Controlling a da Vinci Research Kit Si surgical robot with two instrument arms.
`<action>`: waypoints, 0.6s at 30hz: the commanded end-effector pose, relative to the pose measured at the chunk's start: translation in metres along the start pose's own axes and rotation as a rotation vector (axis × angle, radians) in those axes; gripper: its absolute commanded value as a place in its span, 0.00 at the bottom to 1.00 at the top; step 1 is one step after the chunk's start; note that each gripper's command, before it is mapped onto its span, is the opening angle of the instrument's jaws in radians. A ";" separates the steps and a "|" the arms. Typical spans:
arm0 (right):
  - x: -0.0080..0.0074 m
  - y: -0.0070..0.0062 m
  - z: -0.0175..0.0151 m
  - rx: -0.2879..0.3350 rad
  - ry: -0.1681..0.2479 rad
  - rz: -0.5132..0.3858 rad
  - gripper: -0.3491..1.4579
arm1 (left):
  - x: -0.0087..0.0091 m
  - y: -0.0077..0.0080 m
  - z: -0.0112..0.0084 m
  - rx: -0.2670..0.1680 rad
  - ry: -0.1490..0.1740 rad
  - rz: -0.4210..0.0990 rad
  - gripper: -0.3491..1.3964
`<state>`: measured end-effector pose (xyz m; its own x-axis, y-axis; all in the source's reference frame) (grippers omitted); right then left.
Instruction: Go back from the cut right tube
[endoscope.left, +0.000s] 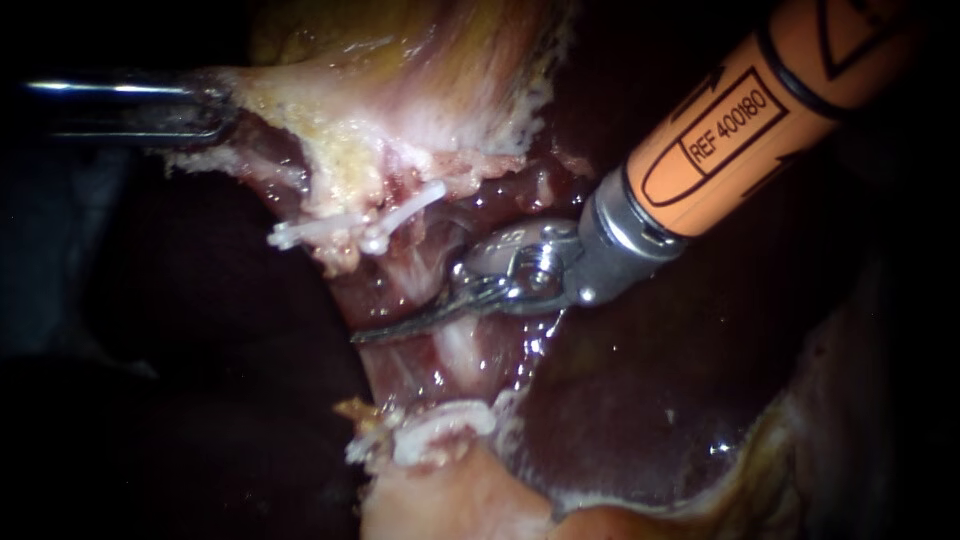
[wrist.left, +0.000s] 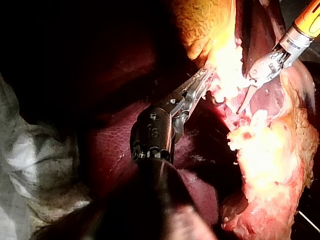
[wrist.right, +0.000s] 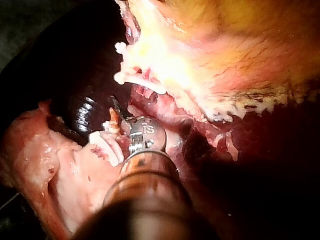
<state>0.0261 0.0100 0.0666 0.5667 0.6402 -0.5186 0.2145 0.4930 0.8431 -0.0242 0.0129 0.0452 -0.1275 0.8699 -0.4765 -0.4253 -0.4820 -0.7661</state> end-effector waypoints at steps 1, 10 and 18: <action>0.0000 -0.0001 0.0000 0.000 0.000 0.004 0.00 | -0.0001 0.0000 0.0000 0.000 0.000 0.001 0.00; 0.0001 -0.0008 0.0002 -0.009 0.067 0.012 0.79 | -0.0002 -0.0001 0.0000 0.000 0.000 0.002 0.00; 0.0001 -0.0009 0.0002 -0.062 0.110 0.016 0.95 | -0.0003 -0.0005 0.0001 0.000 0.000 0.003 0.00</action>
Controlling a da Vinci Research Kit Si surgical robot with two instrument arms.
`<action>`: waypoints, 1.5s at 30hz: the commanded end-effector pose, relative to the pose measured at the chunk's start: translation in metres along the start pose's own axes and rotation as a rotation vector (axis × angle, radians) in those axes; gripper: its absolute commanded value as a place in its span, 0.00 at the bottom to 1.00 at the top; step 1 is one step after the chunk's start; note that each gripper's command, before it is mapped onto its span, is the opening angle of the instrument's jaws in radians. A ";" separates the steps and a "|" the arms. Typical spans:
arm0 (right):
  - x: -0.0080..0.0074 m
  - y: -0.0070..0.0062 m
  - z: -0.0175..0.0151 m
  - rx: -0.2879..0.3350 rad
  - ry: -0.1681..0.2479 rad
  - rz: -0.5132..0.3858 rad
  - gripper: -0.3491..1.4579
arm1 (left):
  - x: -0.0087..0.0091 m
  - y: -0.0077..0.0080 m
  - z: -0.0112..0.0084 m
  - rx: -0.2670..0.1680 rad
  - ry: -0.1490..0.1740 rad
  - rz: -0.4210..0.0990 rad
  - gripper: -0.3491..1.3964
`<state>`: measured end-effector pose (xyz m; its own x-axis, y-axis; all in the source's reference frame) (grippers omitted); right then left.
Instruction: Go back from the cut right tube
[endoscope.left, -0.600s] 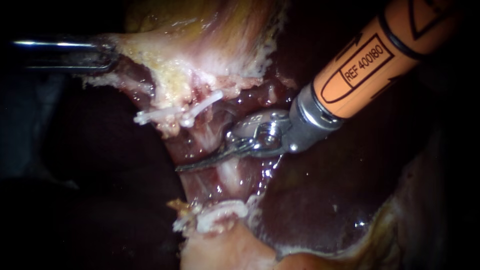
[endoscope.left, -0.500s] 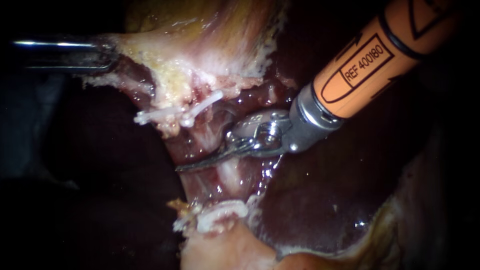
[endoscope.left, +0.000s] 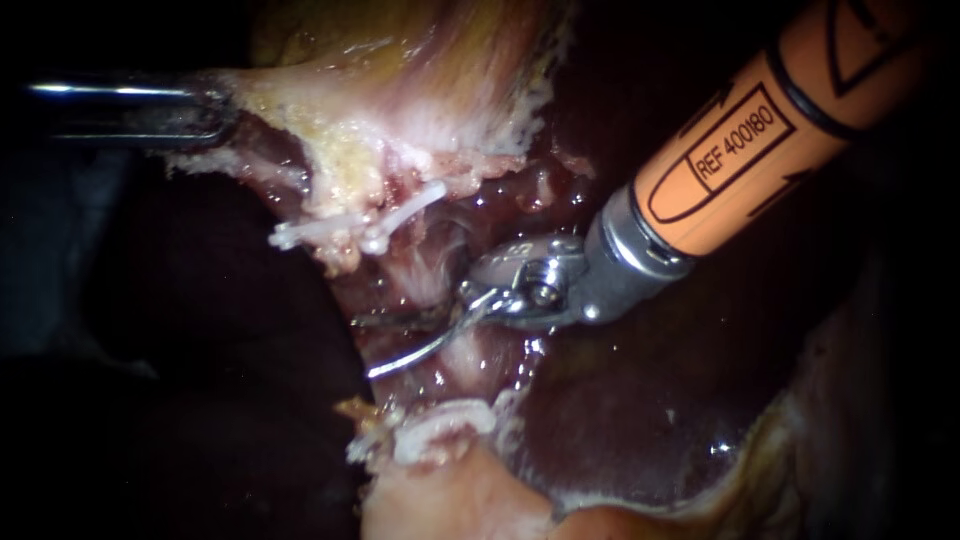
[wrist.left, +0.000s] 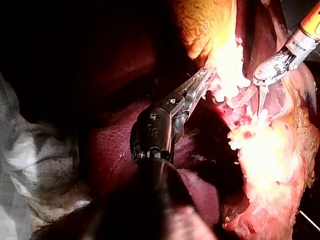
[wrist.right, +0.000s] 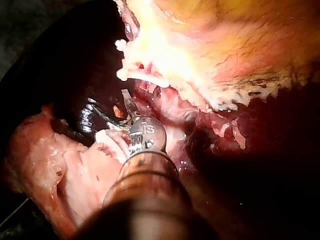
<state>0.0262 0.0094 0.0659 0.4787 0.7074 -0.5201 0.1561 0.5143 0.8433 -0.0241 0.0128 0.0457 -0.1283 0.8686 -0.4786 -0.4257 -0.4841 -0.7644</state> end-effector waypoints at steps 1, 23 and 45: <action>0.0000 0.0000 -0.0001 -0.010 0.009 -0.006 0.95 | 0.0000 -0.0001 0.0000 -0.001 0.000 0.001 0.00; -0.0023 -0.0065 -0.0120 -0.528 -0.273 -0.415 0.99 | -0.0002 -0.0002 0.0000 -0.001 0.000 0.002 0.00; -0.0020 -0.0082 -0.0166 -0.572 -0.291 -0.404 0.99 | -0.0017 -0.0013 0.0044 0.015 0.001 0.012 0.00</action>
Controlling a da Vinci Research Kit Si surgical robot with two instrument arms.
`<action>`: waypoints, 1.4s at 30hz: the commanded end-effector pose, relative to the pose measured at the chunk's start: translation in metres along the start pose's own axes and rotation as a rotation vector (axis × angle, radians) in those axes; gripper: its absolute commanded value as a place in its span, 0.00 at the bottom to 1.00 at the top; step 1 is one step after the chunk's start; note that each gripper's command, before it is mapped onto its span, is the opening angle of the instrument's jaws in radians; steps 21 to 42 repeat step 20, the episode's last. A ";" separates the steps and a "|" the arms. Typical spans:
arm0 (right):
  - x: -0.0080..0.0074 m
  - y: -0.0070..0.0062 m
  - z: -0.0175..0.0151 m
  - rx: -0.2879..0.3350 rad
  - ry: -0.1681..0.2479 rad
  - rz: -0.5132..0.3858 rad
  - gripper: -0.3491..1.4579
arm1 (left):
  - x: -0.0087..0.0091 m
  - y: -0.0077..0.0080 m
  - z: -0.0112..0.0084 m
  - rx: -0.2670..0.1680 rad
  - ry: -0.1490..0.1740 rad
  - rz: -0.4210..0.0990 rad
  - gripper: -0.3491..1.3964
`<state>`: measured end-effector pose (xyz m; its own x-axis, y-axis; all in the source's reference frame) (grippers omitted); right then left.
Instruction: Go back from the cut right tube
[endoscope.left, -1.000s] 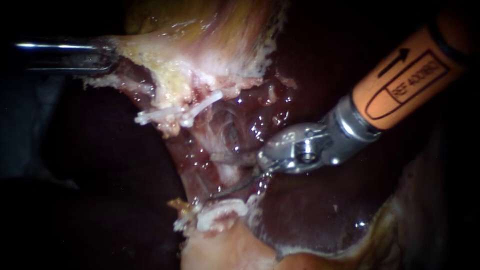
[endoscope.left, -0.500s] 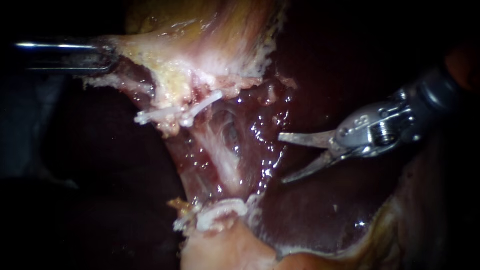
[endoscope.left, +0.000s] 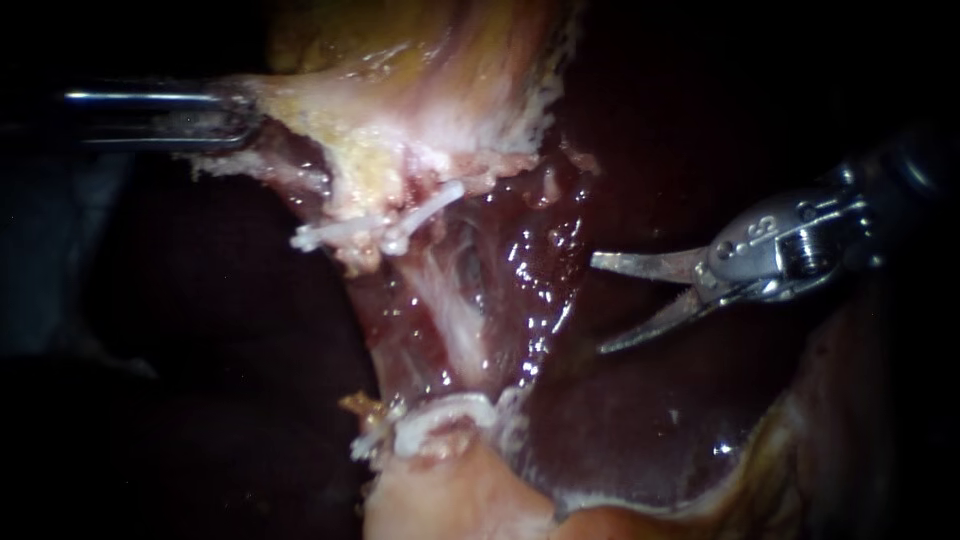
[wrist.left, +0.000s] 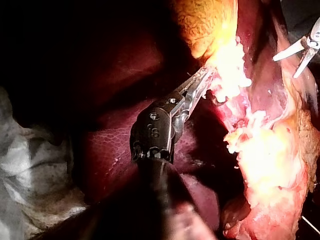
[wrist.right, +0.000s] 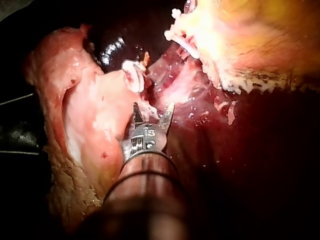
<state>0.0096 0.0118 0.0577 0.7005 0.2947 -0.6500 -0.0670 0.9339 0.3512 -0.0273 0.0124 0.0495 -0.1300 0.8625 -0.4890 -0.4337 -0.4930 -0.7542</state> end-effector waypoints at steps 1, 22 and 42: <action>0.0000 0.0000 0.0000 0.000 0.000 0.000 0.99 | -0.0002 -0.0002 0.0005 0.003 -0.006 0.002 0.00; -0.0001 0.0001 -0.0003 0.001 0.003 0.001 0.99 | -0.0017 -0.0012 0.0035 0.005 -0.020 0.013 0.00; -0.0001 0.0001 -0.0003 0.001 0.003 0.001 0.99 | -0.0017 -0.0012 0.0035 0.005 -0.020 0.013 0.00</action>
